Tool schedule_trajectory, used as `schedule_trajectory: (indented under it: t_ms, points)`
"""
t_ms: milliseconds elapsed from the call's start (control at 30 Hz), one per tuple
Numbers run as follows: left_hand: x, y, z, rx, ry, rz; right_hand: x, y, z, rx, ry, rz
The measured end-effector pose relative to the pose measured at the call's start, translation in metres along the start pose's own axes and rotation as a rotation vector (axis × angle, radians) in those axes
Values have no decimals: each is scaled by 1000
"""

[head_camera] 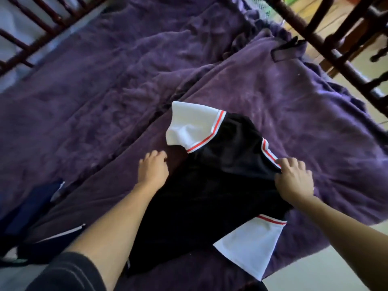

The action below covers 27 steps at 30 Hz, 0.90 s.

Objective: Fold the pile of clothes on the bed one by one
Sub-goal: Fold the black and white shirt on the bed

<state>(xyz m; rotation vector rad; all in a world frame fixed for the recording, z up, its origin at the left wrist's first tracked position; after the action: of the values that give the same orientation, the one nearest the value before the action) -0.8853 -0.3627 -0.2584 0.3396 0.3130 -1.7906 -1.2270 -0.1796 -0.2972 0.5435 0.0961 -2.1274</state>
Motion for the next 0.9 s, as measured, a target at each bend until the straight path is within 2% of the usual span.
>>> schedule_trajectory:
  t_ms: [167, 267, 367, 467, 567, 633, 667, 733, 800, 833, 900]
  points:
    - [-87, 110, -54, -128, 241, 383, 2, 145, -12, -8, 104, 457]
    - [-120, 158, -82, -251, 248, 563, 6, 218, -31, -4, 139, 647]
    - [-135, 192, -115, -399, 202, 709, 24, 269, -48, 11, 112, 702]
    - [-140, 203, -155, -684, 174, 826, 49, 274, -71, -109, 160, 567]
    - [-149, 181, -167, -679, 94, 745, 48, 249, -80, -168, 144, 471]
    - [-164, 152, -165, -561, 57, 578, 34, 225, -77, -117, 104, 448]
    - [-175, 136, -165, -512, 87, 472, 25, 210, -75, -93, 93, 421]
    - [-200, 107, -172, -443, 252, 289, 8, 176, -71, -77, 87, 325]
    - [-223, 96, -176, -400, 394, 221, -3, 143, -71, -85, 96, 188]
    - [-228, 97, -174, -376, 387, 227, -7, 129, -72, -90, 114, 126]
    - [-218, 107, -156, -353, 145, 225, -9, 113, -77, -79, 157, 53]
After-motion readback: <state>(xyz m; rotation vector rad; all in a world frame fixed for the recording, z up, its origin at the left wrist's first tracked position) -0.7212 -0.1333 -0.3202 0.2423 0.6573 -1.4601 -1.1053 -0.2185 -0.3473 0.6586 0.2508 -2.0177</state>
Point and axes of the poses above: each hand's wrist, its own x-axis towards the middle knuckle, its own z-axis out of the back of the hand, y = z × x, the point moved 6 cm from there along x, towards the middle knuckle, and after that the axes turned 1 degree about y, right-handed, at the moved point
